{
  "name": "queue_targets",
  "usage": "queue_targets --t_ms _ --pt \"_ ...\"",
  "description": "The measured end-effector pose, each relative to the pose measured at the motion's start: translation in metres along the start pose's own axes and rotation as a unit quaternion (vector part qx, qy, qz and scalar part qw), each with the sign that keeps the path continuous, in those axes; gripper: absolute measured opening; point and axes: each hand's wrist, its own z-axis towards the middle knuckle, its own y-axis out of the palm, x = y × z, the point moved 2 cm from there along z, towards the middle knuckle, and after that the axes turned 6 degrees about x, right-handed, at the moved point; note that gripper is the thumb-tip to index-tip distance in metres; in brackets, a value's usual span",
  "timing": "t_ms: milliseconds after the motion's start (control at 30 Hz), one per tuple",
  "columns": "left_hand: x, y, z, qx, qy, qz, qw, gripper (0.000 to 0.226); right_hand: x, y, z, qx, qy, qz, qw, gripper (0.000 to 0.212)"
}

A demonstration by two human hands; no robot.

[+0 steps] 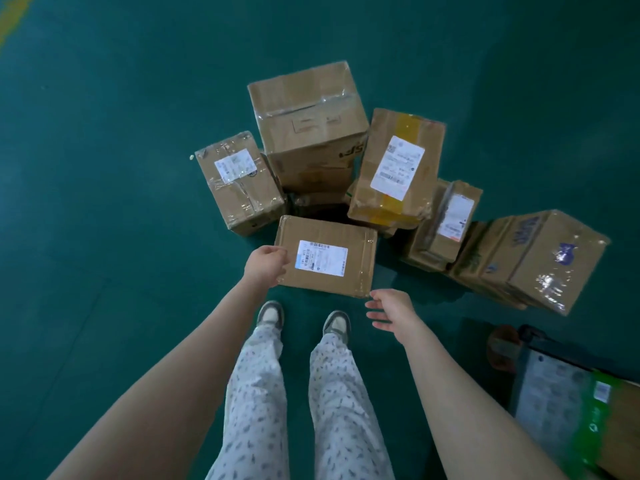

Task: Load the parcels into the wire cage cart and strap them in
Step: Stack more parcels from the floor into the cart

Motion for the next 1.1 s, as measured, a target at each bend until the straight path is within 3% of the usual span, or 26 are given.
queue_targets --t_ms 233,433,533,600,700,867,1100 --pt "-0.024 0.031 0.098 -0.002 0.015 0.103 0.995 0.022 0.0 0.031 0.085 0.028 0.017 0.018 0.999 0.013" --pt "-0.056 0.067 0.17 0.049 0.023 0.233 0.971 0.043 0.017 0.054 0.167 0.149 -0.022 -0.06 0.987 0.007" --pt "-0.058 0.079 0.193 0.087 -0.01 0.203 0.975 0.055 0.02 0.061 0.186 0.146 -0.019 -0.034 0.988 0.047" --pt "-0.069 0.086 0.209 0.06 -0.063 0.171 0.981 0.064 0.025 0.072 0.196 0.115 -0.008 -0.018 0.993 0.057" --pt "-0.077 0.083 0.217 0.002 -0.097 0.158 0.983 0.059 0.031 0.086 0.202 0.091 0.0 0.007 0.996 0.049" --pt "-0.071 0.062 0.211 -0.013 -0.089 0.147 0.985 0.057 0.037 0.092 0.184 0.078 0.023 0.045 0.996 0.041" --pt "-0.04 0.038 0.132 -0.039 -0.015 0.154 0.987 0.062 0.047 0.057 0.116 0.109 0.047 0.116 0.986 0.049"
